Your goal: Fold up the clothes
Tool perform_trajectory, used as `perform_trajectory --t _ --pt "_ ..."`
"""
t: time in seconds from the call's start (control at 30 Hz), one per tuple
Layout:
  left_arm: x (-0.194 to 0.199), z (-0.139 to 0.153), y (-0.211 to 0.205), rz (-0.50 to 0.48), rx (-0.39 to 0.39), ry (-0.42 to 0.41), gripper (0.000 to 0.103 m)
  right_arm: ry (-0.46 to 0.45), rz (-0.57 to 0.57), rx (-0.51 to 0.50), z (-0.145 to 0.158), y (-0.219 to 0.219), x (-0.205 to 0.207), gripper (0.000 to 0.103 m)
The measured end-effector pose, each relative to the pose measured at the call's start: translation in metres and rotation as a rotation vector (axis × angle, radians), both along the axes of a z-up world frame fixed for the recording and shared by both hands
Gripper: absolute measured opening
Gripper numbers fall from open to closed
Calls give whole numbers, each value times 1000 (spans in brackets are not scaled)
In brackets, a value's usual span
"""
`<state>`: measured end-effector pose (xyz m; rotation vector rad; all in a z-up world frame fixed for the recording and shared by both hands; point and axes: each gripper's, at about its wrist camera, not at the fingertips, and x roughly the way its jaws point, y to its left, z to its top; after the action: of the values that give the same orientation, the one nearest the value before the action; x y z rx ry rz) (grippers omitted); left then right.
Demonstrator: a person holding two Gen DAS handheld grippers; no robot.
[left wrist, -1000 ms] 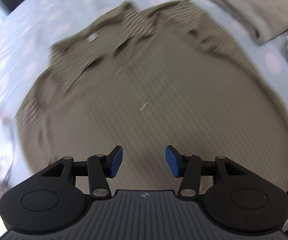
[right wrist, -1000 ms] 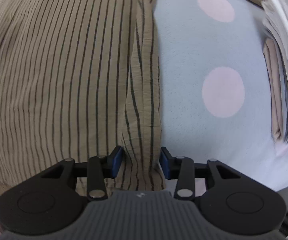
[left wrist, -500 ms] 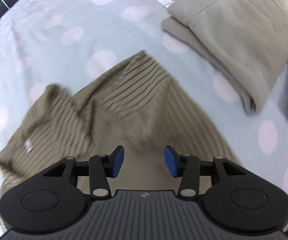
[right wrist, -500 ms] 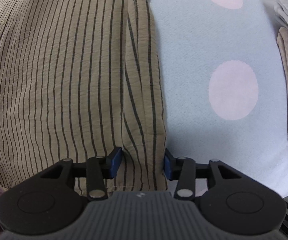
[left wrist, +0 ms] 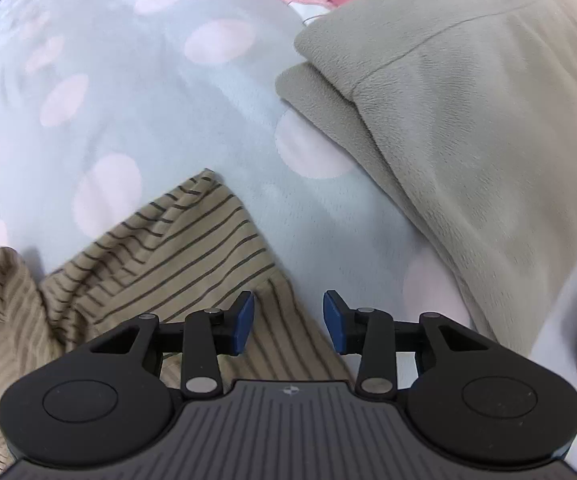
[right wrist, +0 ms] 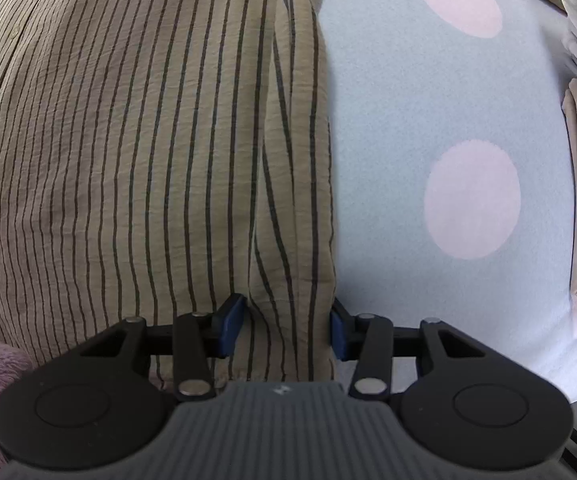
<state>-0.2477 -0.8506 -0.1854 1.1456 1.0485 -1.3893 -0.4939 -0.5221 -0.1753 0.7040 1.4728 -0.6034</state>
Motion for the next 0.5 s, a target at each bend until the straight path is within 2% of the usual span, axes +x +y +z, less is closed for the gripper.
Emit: perform_trajectory --t 0.13,0.23,0.33,0.43,0.5 --pt "-1 -18 -5 38 6 -9 30 -5 4 -1 2 4 -4 48" --pt "0 -26 -5 61 -5 -31 19 -10 3 -7 3 7 -8 45" --pt "4 -26 -4 70 -21 -39 4 -14 2 -30 8 12 -13 30" --pt "12 -20 0 78 -45 -4 1 -22 17 -61 16 19 -16 8" --pt "19 -11 3 82 -65 29 1 -29 39 -85 23 25 -16 3"
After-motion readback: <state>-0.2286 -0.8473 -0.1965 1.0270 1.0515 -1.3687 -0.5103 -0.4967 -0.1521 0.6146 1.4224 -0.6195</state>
